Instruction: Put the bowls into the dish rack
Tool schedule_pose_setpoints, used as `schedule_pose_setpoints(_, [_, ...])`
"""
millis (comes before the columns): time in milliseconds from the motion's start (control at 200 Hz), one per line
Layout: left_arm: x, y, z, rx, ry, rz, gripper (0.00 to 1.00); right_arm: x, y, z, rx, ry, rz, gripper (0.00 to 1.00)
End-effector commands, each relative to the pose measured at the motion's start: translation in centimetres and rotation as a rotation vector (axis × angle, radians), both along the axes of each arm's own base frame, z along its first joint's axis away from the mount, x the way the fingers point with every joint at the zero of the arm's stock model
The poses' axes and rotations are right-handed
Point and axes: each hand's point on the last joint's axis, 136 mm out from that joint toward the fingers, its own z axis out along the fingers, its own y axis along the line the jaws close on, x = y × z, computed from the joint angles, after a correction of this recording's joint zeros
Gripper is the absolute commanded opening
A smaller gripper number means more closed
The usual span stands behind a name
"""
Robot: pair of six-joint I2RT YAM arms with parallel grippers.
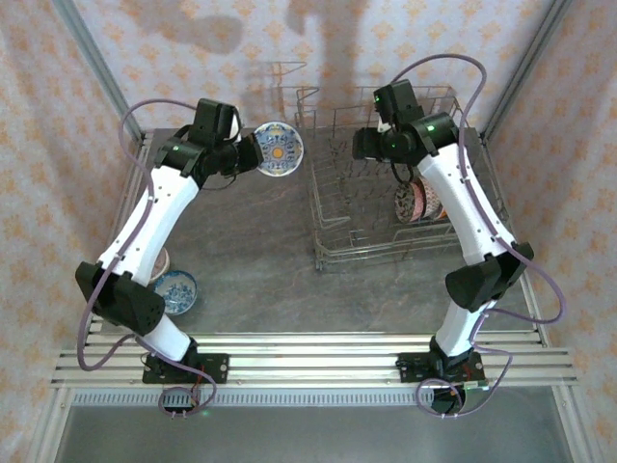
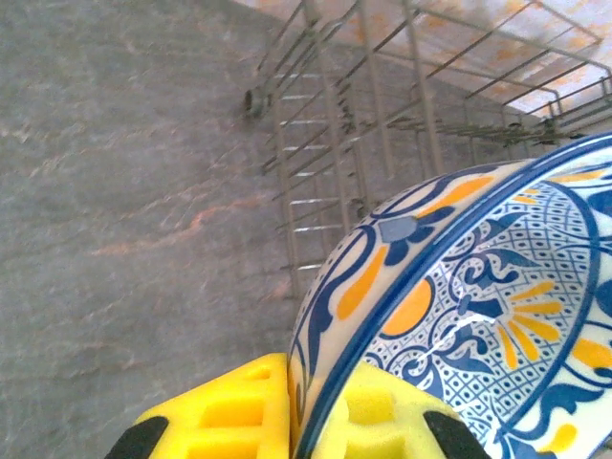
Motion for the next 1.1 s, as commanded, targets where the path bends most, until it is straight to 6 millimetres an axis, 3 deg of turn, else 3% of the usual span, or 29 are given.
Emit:
schedule_pose_setpoints(0, [1.4,-1.8,2.3,-0.015,-0.084,-0.085,0.0,0.1,2.1,0.7,0.079,0.009,0.063,0.68])
schedule_pose_setpoints(200, [2.8,-5.1,3.5,-0.05,-0.127,-0.165,0.0,0.3,5.9,3.4,0.25,-0.049,0.187,0.61])
schedule_pose_setpoints(530, [3.8,-8.9,3.6,-0.083,-0.147,-0.246,0.0,1.8,7.9,1.9,0.292,-0.008,0.215,0.5])
schedule_pose_setpoints(711, [4.1,-9.0,3.5,-0.082,-0.159,-0.238,0.0,2.1,7.3,1.5,0.267,-0.009,0.186,0.4])
schedule_pose_setpoints(806, [4.3,-9.0,3.3,-0.08,-0.155,-0.236,0.0,2.1,7.4,1.5,0.273,-0.009,0.187,0.28])
schedule_pose_setpoints(1096, [4.8,-8.8,2.6,-0.049,-0.141,-0.216,0.0,1.6,7.4,1.4,0.276,-0.003,0.194,0.17])
